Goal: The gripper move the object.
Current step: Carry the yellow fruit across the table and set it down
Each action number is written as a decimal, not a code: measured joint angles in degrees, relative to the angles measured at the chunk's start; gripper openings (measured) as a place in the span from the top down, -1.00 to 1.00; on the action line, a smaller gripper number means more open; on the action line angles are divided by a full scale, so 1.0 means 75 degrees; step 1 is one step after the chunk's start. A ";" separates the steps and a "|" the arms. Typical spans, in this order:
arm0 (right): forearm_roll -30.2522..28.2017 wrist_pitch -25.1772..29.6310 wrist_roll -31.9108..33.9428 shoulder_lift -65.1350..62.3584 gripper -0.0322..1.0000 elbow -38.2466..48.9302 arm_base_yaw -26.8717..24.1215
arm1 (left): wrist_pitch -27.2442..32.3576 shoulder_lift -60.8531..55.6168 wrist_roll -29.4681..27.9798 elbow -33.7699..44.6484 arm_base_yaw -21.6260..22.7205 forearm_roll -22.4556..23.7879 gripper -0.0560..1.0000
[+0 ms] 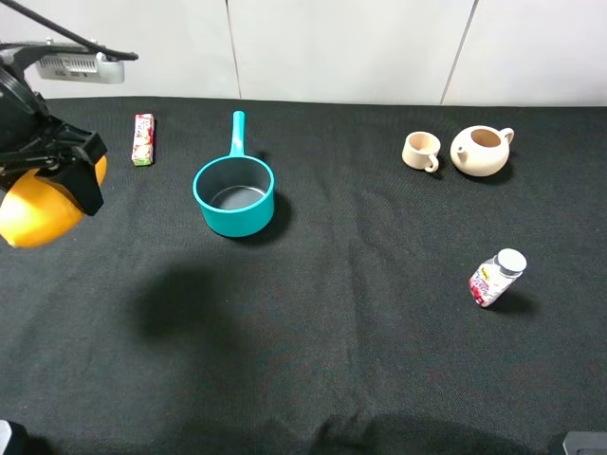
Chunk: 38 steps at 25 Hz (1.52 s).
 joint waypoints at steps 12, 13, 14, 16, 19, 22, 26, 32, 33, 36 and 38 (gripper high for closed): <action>0.0000 0.0000 0.0000 0.0000 -0.41 0.0000 0.0000 | 0.0039 0.0010 -0.0622 -0.0716 -0.0984 0.0742 -0.43; 0.0000 0.0000 0.0000 0.0000 -0.41 0.0000 0.0000 | 0.0051 0.0036 -0.0625 -0.0798 -0.1043 0.0749 -0.43; 0.0000 0.0000 0.0000 0.0000 -0.41 0.0000 0.0000 | 0.0066 0.0098 -0.0625 -0.0882 -0.1111 0.0749 -0.43; 0.0008 0.0000 0.0000 0.0000 -0.41 0.0000 0.0000 | 0.0084 0.0273 -0.0631 -0.1118 -0.1267 0.0766 -0.43; 0.0008 0.0000 0.0000 0.0000 -0.41 0.0000 0.0000 | 0.0110 0.0658 -0.0631 -0.1528 -0.1547 0.0780 -0.43; 0.0008 0.0000 0.0000 0.0000 -0.41 0.0000 0.0000 | 0.0142 0.1037 -0.0639 -0.1944 -0.1879 0.0797 -0.43; 0.0008 0.0000 0.0000 0.0000 -0.41 0.0000 0.0000 | 0.0159 0.1499 -0.0703 -0.2478 -0.2262 0.0869 -0.43; 0.0008 0.0000 0.0000 0.0000 -0.41 0.0000 0.0000 | 0.0235 0.2146 -0.0733 -0.3253 -0.2766 0.0912 -0.43; 0.0008 0.0000 0.0000 0.0000 -0.41 0.0000 0.0000 | 0.0254 0.2264 -0.0733 -0.3392 -0.2848 0.0912 -0.43; 0.0008 0.0000 0.0000 0.0000 -0.41 0.0000 0.0000 | 0.0278 0.2592 -0.0739 -0.3774 -0.3068 0.0912 -0.43; 0.0008 0.0000 0.0000 0.0000 -0.41 0.0000 0.0000 | 0.0278 0.2809 -0.0739 -0.4049 -0.3215 0.0912 -0.43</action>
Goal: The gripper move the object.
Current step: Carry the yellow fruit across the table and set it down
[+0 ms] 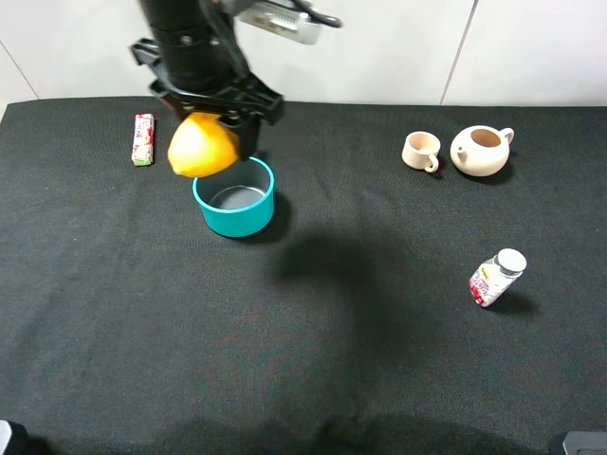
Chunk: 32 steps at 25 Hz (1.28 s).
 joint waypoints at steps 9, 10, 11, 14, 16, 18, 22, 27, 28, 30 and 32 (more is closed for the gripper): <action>0.0000 0.0000 0.0000 0.0000 -0.41 0.0000 0.0000 | -0.0027 0.0939 -0.0002 -0.1067 -0.0591 0.0000 -0.43; 0.0000 0.0000 0.0000 0.0000 -0.41 0.0000 0.0000 | -0.0080 0.1007 -0.0002 -0.1130 -0.0645 0.0000 -0.43; 0.0000 0.0000 0.0000 0.0000 -0.41 0.0000 0.0000 | -0.0163 0.1056 -0.0002 -0.1172 -0.0709 0.0000 -0.43; 0.0002 0.0000 0.0000 0.0000 -0.41 0.0000 0.0000 | -0.0413 0.1182 -0.0002 -0.1220 -0.0870 0.0000 -0.43; 0.0008 0.0000 0.0000 0.0000 -0.41 0.0000 0.0000 | -0.0551 0.1270 -0.0002 -0.1246 -0.0959 -0.0008 -0.43; 0.0008 0.0000 0.0000 0.0000 -0.41 0.0000 0.0000 | -0.0695 0.1346 -0.0002 -0.1270 -0.1036 0.0000 -0.43; 0.0024 0.0000 0.0000 0.0000 -0.41 0.0000 0.0000 | -0.1023 0.1485 -0.0024 -0.1270 -0.1196 -0.0007 -0.43; 0.0065 0.0000 0.0000 0.0000 -0.41 0.0000 0.0000 | -0.1428 0.1743 -0.0031 -0.1431 -0.1451 -0.0023 -0.43; 0.0075 0.0000 0.0000 0.0000 -0.41 0.0000 0.0000 | -0.1479 0.1793 -0.0031 -0.1494 -0.1512 -0.0023 -0.43; 0.0091 0.0000 0.0000 0.0000 -0.41 0.0000 0.0000 | -0.1561 0.1972 -0.0031 -0.1635 -0.1646 -0.0032 -0.43; 0.0091 0.0000 0.0000 0.0000 -0.41 0.0000 0.0000 | -0.1639 0.2155 -0.0031 -0.1802 -0.1761 -0.0032 -0.43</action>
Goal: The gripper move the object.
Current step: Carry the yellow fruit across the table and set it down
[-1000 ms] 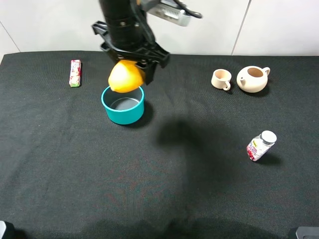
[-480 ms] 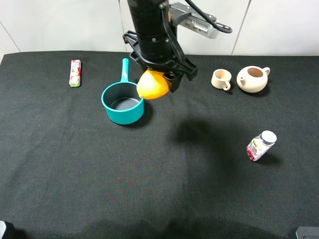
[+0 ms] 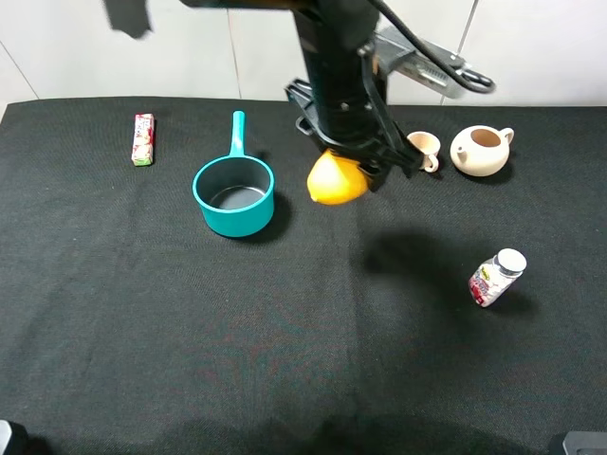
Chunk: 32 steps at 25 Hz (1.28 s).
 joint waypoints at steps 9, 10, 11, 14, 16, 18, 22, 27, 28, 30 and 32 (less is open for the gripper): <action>0.0078 0.0000 0.0000 0.0000 -0.41 0.0000 0.0000 | -0.0281 0.0719 0.0000 -0.0715 -0.0381 -0.0180 -0.43; 0.0088 0.0000 0.0000 0.0000 -0.41 0.0000 0.0000 | -0.0313 0.0773 0.0000 -0.0753 -0.0412 -0.0265 -0.43; 0.0108 0.0000 0.0000 0.0000 -0.41 0.0000 0.0000 | -0.0360 0.0806 0.0000 -0.0781 -0.0444 -0.0286 -0.43; 0.0142 0.0000 0.0000 0.0000 -0.41 0.0000 0.0000 | -0.0486 0.0902 0.0000 -0.0815 -0.0539 -0.0316 -0.43; 0.0149 0.0000 0.0000 0.0000 -0.41 0.0000 0.0000 | -0.0540 0.0998 0.0000 -0.0832 -0.0601 -0.0323 -0.43; 0.0165 0.0000 0.0000 0.0000 -0.41 0.0000 0.0000 | -0.0567 0.1100 -0.0014 -0.0863 -0.0664 -0.0331 -0.43; 0.0165 0.0000 0.0000 0.0000 -0.41 0.0000 0.0000 | -0.0710 0.1308 -0.0025 -0.1046 -0.0798 -0.0385 -0.43; 0.0180 0.0000 0.0000 0.0000 -0.41 0.0000 0.0000 | -0.0932 0.1541 -0.0031 -0.1106 -0.0860 -0.0795 -0.43; 0.0187 0.0000 0.0000 0.0000 -0.41 0.0000 0.0000 | -0.0940 0.1597 -0.0031 -0.1124 -0.0870 -0.0823 -0.43; 0.0187 0.0000 0.0000 0.0000 -0.41 0.0000 0.0000 | -0.0940 0.1700 -0.0031 -0.1141 -0.0898 -0.0839 -0.43; 0.0196 0.0000 0.0000 0.0000 -0.41 0.0000 0.0000 | -0.0950 0.1786 -0.0031 -0.1155 -0.0922 -0.0896 -0.43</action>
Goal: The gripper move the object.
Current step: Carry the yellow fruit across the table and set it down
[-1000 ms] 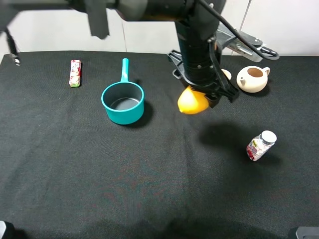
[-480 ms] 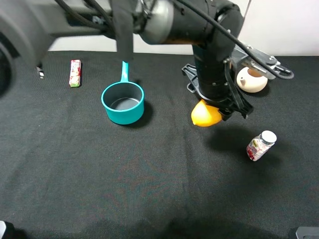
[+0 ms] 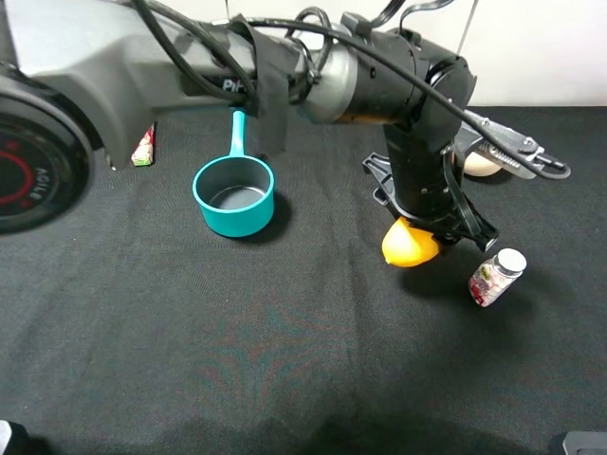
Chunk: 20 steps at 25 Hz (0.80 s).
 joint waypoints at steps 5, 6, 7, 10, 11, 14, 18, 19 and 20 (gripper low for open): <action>0.0000 0.0000 0.0000 0.0000 -0.41 0.0000 0.0000 | -0.0153 0.0204 0.0000 -0.0007 -0.0015 -0.0034 -0.43; 0.0000 0.0000 0.0000 0.0000 -0.41 0.0000 0.0000 | -0.0195 0.0230 0.0000 -0.0006 -0.0015 -0.0043 -0.43; 0.0000 0.0000 0.0000 0.0000 -0.41 0.0000 0.0000 | -0.0229 0.0255 0.0000 -0.0006 -0.0015 -0.0054 -0.43; 0.0000 0.0000 0.0000 0.0000 -0.41 0.0000 0.0000 | -0.0368 0.0340 0.0000 -0.0026 -0.0015 -0.0169 -0.43; 0.0000 0.0000 0.0000 0.0000 -0.41 0.0000 0.0000 | -0.0398 0.0372 0.0000 -0.0040 -0.0015 -0.0192 -0.43; 0.0000 0.0000 0.0000 0.0000 -0.41 0.0000 0.0000 | -0.0457 0.0471 0.0000 -0.0035 -0.0052 -0.0207 -0.43; 0.0005 0.0000 0.0000 0.0000 -0.41 0.0000 0.0000 | -0.0565 0.0564 0.0000 -0.0035 -0.0125 -0.0221 -0.43; 0.0005 0.0000 0.0000 0.0000 -0.41 0.0000 0.0000 | -0.0585 0.0570 0.0000 -0.0035 -0.0143 -0.0221 -0.43; 0.0014 0.0000 0.0000 0.0000 -0.41 0.0000 0.0000 | -0.0600 0.0570 0.0000 -0.0035 -0.0153 -0.0229 -0.43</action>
